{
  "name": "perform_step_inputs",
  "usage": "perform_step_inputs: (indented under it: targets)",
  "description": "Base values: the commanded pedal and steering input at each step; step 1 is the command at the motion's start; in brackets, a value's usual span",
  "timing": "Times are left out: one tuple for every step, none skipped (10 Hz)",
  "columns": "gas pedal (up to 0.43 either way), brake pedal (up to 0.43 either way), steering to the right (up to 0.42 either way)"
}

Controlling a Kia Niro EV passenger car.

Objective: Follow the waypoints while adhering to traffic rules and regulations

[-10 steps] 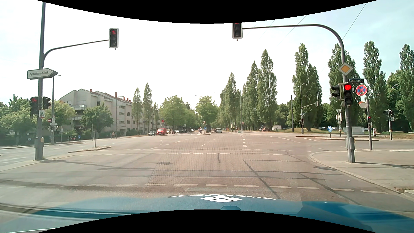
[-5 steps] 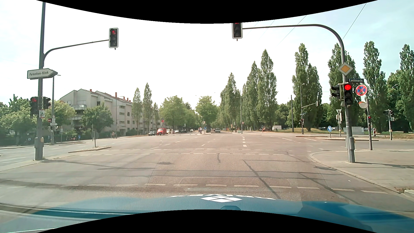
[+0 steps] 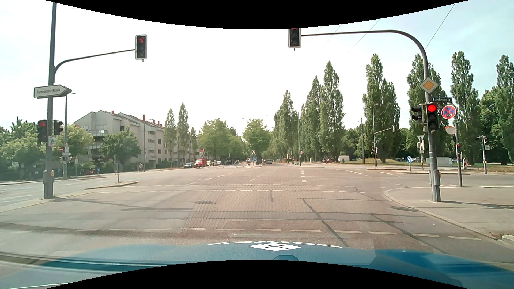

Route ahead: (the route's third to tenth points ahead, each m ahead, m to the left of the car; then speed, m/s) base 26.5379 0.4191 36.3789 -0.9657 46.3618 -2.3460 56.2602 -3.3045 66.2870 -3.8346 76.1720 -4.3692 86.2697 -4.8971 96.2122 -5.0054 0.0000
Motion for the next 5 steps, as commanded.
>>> perform_step_inputs:
  targets:
    - [0.000, 0.268, 0.003]
    - [0.000, 0.268, 0.003]
    - [0.000, 0.268, 0.003]
    - [0.000, 0.268, 0.003]
    - [0.000, 0.268, 0.003]
